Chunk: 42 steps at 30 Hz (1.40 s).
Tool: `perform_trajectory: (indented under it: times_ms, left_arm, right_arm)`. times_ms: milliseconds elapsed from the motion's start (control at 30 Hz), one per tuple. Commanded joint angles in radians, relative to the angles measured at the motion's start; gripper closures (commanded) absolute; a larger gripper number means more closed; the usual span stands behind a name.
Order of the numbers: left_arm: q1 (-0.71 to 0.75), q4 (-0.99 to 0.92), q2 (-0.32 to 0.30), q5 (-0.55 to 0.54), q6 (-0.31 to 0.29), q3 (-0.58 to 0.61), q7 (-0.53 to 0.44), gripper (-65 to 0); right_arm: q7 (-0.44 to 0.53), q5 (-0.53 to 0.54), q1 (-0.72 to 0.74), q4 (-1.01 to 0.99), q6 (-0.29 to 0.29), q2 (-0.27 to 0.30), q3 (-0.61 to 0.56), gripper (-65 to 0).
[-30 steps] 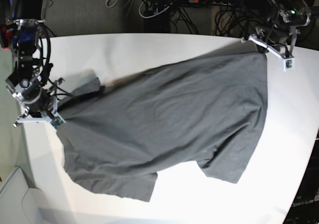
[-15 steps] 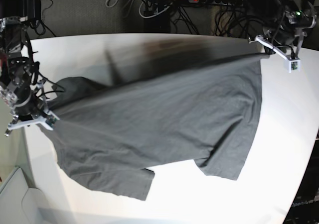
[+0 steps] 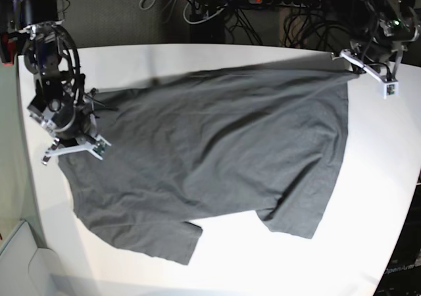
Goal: Layout the t-shirt on the table in an organized manner, then fold the t-shirt properly
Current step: 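Pull the shirt apart with both grippers, spreading it flat again, then release the shirt corners and raise both grippers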
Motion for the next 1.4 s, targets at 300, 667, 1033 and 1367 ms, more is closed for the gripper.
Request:
perform_trajectory:
  times_ms: [300, 667, 1033, 1367]
  left_arm:
    - [0.003, 0.016, -0.008, -0.009, 0.003, -0.007, -0.013, -0.6]
    - [-0.014, 0.014, -0.003, -0.003, 0.003, -0.005, -0.013, -0.5]
    - [-0.028, 0.014, -0.006, -0.004, 0.003, -0.007, -0.013, -0.5]
    - [-0.040, 0.012, -0.008, -0.003, 0.003, -0.007, -0.013, -0.5]
  right_arm:
    - [0.001, -0.057, 0.095, 0.003, -0.010, -0.071, 0.035, -15.7]
    - [-0.001, -0.103, 0.055, 0.106, -0.010, -0.089, 0.042, -40.5]
    - [0.022, -0.102, -0.017, -0.057, -0.010, -0.137, 0.081, 0.0]
    - [0.115, -0.105, -0.033, -0.157, -0.010, -0.175, 0.174, 0.0]
